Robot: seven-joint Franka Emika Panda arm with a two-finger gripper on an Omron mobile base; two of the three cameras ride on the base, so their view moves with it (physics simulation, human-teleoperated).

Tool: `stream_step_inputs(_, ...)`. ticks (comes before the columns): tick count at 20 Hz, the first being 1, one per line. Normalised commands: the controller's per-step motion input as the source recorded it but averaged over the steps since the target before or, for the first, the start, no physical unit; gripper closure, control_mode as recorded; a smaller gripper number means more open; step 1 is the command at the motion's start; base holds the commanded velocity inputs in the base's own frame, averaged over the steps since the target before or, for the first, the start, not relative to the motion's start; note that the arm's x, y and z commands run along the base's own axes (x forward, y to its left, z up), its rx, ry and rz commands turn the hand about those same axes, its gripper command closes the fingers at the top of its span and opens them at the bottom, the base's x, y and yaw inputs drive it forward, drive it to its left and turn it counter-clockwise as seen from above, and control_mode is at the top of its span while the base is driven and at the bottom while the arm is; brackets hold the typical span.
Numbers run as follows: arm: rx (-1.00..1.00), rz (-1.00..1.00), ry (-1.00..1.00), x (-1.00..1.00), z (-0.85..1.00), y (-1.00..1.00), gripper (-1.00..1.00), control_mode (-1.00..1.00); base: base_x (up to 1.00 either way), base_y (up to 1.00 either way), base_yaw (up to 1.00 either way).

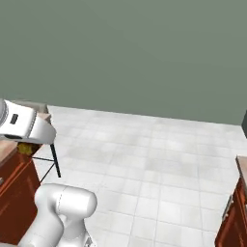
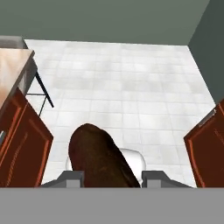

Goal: Gather the sweet potatos from the fridge and place them on a tray on the dining counter. Then gather the steaks from the fridge and place them on the other tray.

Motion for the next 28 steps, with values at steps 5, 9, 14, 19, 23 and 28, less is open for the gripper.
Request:
stream_step_inputs(5,0.00,0.00,0.00,0.00,0.00,0.00,1.00,1.00,1.00,-0.64,0.18)
stream_step_inputs(9,0.00,0.00,0.00,0.00,0.00,0.00,1.00,1.00,1.00,-0.55,0.21)
stream_step_inputs(14,0.00,0.00,0.00,0.00,0.00,0.00,1.00,1.00,1.00,-0.32,0.26)
stream_step_inputs(19,0.00,0.00,0.00,0.00,0.00,0.00,1.00,1.00,1.00,-0.18,0.31)
stream_step_inputs(23,0.00,0.00,0.00,0.00,0.00,0.00,1.00,1.00,1.00,-0.22,0.33)
stream_step_inputs(28,0.00,0.00,0.00,0.00,0.00,0.00,1.00,1.00,1.00,-0.18,0.42)
